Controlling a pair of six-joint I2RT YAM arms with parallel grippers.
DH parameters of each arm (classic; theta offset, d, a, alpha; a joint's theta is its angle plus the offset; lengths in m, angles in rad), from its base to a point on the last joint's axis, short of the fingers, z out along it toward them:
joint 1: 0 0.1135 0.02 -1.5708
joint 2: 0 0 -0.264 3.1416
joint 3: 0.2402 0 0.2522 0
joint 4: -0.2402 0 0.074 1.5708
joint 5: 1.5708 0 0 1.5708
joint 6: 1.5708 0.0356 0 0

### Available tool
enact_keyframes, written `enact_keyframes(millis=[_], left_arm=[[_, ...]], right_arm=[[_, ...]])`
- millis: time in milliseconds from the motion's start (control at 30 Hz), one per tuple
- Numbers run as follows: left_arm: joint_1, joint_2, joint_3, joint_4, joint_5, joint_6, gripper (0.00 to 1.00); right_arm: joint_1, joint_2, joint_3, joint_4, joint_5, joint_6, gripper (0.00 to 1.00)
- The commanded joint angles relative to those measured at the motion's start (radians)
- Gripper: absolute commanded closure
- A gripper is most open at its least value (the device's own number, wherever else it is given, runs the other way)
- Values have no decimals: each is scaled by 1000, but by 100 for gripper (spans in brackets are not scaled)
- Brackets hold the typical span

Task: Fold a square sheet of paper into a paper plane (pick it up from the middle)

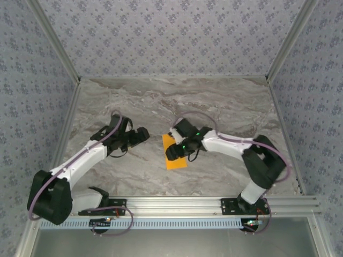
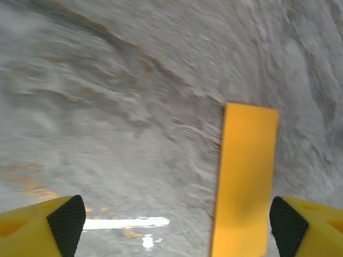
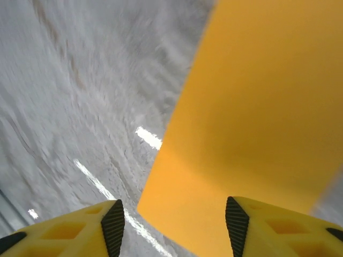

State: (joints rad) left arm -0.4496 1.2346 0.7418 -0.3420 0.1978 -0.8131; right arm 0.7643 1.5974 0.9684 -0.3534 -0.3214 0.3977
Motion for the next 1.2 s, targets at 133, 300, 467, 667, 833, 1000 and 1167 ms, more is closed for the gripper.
enact_keyframes(millis=[133, 300, 467, 667, 833, 1000, 1167], left_arm=[[-134, 193, 74, 260, 163, -42, 38], [-186, 340, 132, 312, 171, -63, 62], [-208, 445, 172, 328, 192, -67, 76], [-221, 528, 210, 239, 128, -59, 85], [-222, 549, 194, 204, 75, -61, 89], [-222, 563, 164, 196, 50, -73, 91], [-222, 574, 138, 205, 45, -87, 93]], right_arm=[[-158, -154, -208, 146, -62, 310, 36], [-194, -163, -275, 192, -111, 371, 37], [-199, -161, -309, 217, -140, 386, 38], [-200, -144, -321, 223, -153, 387, 43], [-195, -113, -317, 227, -174, 382, 50], [-177, -72, -311, 211, -182, 372, 55], [-147, -51, -312, 216, -203, 370, 58]])
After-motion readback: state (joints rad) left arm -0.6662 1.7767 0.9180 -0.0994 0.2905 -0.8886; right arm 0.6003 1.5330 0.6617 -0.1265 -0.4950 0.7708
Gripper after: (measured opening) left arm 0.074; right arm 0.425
